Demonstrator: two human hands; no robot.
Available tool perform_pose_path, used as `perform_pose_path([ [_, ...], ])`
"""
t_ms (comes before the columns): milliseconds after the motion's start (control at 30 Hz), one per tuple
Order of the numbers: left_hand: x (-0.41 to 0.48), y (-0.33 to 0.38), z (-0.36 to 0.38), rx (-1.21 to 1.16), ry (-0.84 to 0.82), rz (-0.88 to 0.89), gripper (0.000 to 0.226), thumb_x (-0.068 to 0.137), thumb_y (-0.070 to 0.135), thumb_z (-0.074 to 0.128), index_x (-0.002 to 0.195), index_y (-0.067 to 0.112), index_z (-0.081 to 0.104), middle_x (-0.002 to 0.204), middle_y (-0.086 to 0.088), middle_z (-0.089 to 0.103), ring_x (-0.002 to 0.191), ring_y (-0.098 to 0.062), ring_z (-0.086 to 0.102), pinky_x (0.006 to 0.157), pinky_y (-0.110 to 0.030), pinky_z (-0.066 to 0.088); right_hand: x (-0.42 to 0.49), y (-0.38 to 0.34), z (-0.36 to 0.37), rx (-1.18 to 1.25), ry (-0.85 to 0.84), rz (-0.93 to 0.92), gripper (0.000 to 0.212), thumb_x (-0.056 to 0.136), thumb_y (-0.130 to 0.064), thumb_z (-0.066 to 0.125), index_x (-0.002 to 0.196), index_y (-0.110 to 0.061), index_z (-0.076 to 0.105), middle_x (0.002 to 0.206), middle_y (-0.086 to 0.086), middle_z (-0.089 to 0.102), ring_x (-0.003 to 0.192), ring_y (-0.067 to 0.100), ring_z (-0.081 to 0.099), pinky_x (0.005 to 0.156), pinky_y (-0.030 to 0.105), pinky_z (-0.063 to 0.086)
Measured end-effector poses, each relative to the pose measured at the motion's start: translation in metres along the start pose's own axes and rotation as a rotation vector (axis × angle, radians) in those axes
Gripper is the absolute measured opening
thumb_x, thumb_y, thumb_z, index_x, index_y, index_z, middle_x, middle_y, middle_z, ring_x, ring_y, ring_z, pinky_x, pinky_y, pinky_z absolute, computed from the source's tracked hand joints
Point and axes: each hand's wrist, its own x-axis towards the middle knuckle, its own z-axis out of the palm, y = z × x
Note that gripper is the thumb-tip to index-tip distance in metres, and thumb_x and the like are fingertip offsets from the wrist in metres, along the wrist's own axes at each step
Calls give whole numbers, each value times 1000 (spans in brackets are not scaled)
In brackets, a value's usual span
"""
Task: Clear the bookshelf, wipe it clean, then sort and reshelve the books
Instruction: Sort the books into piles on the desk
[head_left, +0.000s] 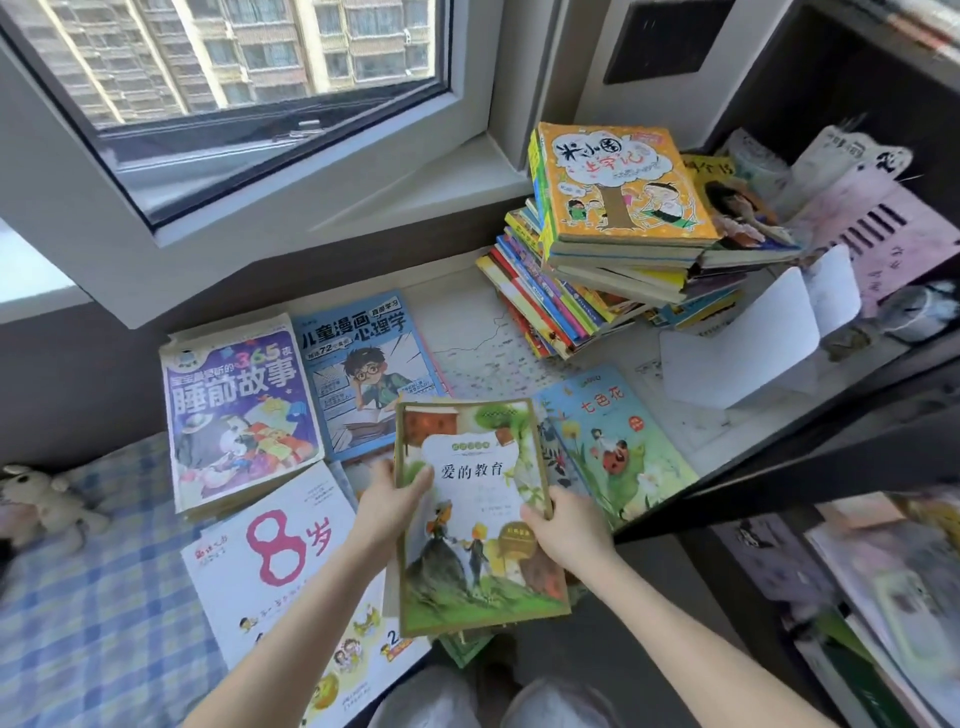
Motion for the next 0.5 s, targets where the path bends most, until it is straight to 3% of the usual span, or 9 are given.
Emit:
perform_pose_path([
  [67, 1, -5, -3, 13, 12, 14, 41, 93, 27, 60, 127, 11, 45, 109, -5, 62, 91, -17, 60, 70, -27, 46, 3, -3, -3, -172, 48, -36, 40, 96, -55, 41, 80, -19, 51, 65, -5, 49, 56, 14, 45, 46, 28, 29],
  [133, 2, -9, -6, -31, 11, 14, 37, 92, 24, 60, 124, 9, 50, 101, -4, 63, 82, -15, 60, 64, -25, 46, 12, 1, -13, -190, 180, 15, 47, 96, -58, 35, 91, -19, 61, 69, -4, 57, 56, 14, 50, 47, 25, 32],
  [200, 1, -8, -5, -95, 26, 10, 33, 92, 27, 60, 119, 9, 55, 94, -4, 65, 77, -15, 59, 64, -26, 46, 27, 16, -24, -262, 303, 90, 50, 96, -56, 39, 118, -15, 55, 103, 4, 63, 84, 20, 60, 60, 27, 42],
  [267, -1, -6, -1, -115, 79, -9, 31, 91, 34, 60, 113, 12, 59, 91, -3, 67, 77, -17, 62, 64, -29, 49, 40, 38, -27, -386, 225, 152, 61, 93, -54, 46, 139, -15, 35, 130, 15, 51, 109, 30, 55, 82, 35, 48],
  [367, -5, -3, 3, -55, 169, -42, 28, 90, 42, 57, 95, 14, 56, 78, -1, 59, 64, -14, 54, 52, -25, 38, 52, 63, -13, -615, 51, 175, 70, 98, -37, 46, 151, -8, 11, 142, 32, 34, 122, 41, 47, 94, 40, 48],
  [433, -4, -3, 6, -85, 186, -68, 30, 90, 44, 56, 81, 16, 49, 69, 0, 50, 58, -13, 47, 50, -25, 34, 56, 68, -5, -742, 74, 132, 63, 100, -16, 36, 152, -3, 2, 141, 42, 30, 124, 46, 47, 92, 39, 48],
  [500, -4, 0, 7, -128, 209, -123, 33, 89, 43, 57, 79, 13, 49, 68, -3, 49, 56, -15, 46, 47, -23, 34, 58, 66, -5, -803, 95, 70, 63, 98, -4, 31, 150, 2, -4, 136, 47, 32, 121, 47, 50, 89, 39, 50],
])
